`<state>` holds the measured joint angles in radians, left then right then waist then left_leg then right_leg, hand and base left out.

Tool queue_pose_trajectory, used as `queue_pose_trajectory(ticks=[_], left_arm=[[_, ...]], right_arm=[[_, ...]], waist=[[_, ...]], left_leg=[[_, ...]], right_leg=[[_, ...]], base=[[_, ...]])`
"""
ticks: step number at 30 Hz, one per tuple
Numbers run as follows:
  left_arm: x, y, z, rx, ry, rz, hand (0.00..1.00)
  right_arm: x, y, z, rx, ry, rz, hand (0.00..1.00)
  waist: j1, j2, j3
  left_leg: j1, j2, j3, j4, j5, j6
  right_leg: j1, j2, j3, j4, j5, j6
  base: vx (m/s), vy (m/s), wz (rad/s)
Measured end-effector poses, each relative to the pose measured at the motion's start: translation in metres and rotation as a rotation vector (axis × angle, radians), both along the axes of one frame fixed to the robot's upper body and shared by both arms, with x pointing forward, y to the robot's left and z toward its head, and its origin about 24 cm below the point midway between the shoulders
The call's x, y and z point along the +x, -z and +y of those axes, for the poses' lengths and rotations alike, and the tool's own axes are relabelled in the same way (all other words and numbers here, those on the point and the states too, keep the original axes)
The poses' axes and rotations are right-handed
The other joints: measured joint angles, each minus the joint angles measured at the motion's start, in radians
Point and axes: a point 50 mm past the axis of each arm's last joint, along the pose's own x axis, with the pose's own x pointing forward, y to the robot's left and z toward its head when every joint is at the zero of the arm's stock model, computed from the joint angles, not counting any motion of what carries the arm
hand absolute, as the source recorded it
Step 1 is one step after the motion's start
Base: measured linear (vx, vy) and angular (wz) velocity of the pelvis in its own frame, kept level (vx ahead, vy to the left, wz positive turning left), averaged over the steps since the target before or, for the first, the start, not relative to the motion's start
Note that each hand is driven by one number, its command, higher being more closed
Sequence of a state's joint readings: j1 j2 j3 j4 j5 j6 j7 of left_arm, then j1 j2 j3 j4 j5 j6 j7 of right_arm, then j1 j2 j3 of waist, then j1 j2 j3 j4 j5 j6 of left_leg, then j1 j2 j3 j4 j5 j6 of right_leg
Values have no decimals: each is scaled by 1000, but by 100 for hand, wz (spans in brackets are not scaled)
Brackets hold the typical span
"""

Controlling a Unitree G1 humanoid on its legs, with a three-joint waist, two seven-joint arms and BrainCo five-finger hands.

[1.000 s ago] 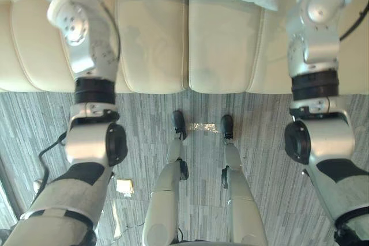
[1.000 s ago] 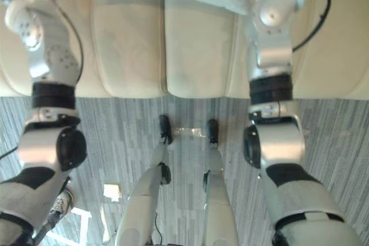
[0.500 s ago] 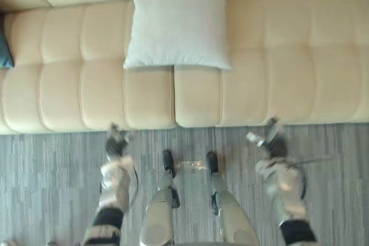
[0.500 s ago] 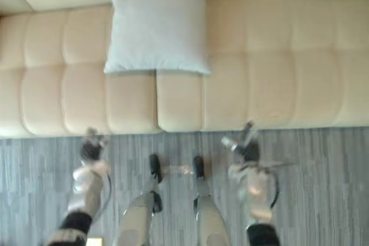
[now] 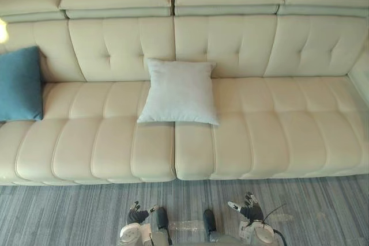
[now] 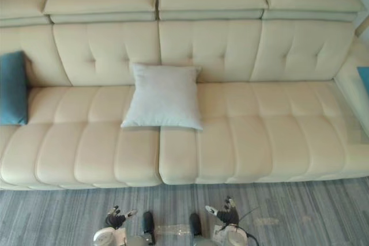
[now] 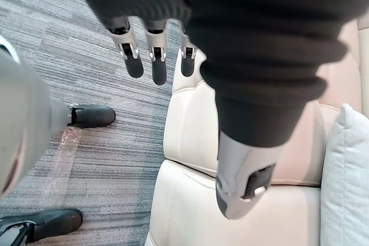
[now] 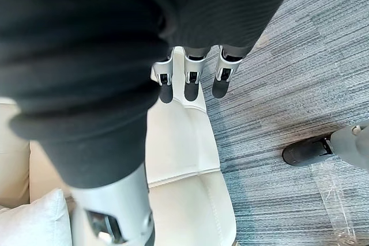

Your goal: Pick up cushions and gather them together orderly.

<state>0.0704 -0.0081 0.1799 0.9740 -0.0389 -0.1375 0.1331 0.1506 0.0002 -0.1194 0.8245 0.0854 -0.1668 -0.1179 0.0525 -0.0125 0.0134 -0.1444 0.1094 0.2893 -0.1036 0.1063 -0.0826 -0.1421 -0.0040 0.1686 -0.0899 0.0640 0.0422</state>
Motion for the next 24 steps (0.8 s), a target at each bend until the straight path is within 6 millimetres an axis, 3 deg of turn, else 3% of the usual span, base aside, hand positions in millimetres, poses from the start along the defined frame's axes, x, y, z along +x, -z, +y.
queue_pose_trajectory(ticks=[5,10,12,13,14,16,17,19,21,24], left_arm=[[4,0,-4,-3,17,4,0],[7,-2,-3,14,7,0,0],[14,-5,-1,11,-18,-25,0],[12,-4,-1,10,-21,-19,0],[9,-3,-4,3,-21,-11,0],[13,-3,-13,-21,-18,-21,0],[17,-4,-15,-23,-13,-30,0],[21,-6,-14,-19,0,-36,0],[22,-6,-13,-13,7,-34,0],[13,-3,-5,10,14,-5,0]], right_arm=[[-12,9,3,17,1,74,0],[11,5,7,20,-18,38,0],[21,3,13,34,-12,19,0],[18,3,12,34,-1,24,0],[14,4,9,32,15,29,0],[11,5,6,27,32,37,0],[13,4,9,35,30,34,0],[14,5,20,68,28,34,0],[10,8,23,84,28,61,0],[11,8,23,83,27,61,0]], waist=[[-2,6,-5],[3,3,9],[3,-8,33],[-1,-13,30],[-4,3,21],[-11,29,10],[-11,30,11],[-24,-7,18],[-19,-30,29],[-13,-41,39]], left_leg=[[6,3,-66,20,4,1],[-89,13,-140,177,-47,-20],[-146,26,-135,502,-210,28],[-135,36,-135,597,-254,15],[-103,52,-143,650,-308,-11],[-50,64,-173,638,-383,-58],[-41,51,-173,591,-393,-56],[-24,15,-163,471,-407,-30],[-23,-2,-145,473,-417,-3],[-28,-5,-94,505,-432,27]], right_leg=[[7,4,-69,87,-51,-12],[-56,2,-119,204,-96,-39],[-66,-20,-129,227,-97,-53],[-63,-22,-125,225,-97,-53],[-65,-21,-125,224,-94,-48],[-93,-10,-112,224,-70,-21],[-111,-11,-106,223,-56,-10],[-145,-29,-102,200,-14,6],[-153,-42,-84,200,8,11],[-158,-49,-55,207,28,17]], base=[[43,-27,36],[-18,-21,30],[-90,12,-2],[-75,35,-4],[-44,70,-3],[-66,174,-13],[-118,197,-16],[-188,157,-3],[-204,180,-20],[-170,90,-41]])
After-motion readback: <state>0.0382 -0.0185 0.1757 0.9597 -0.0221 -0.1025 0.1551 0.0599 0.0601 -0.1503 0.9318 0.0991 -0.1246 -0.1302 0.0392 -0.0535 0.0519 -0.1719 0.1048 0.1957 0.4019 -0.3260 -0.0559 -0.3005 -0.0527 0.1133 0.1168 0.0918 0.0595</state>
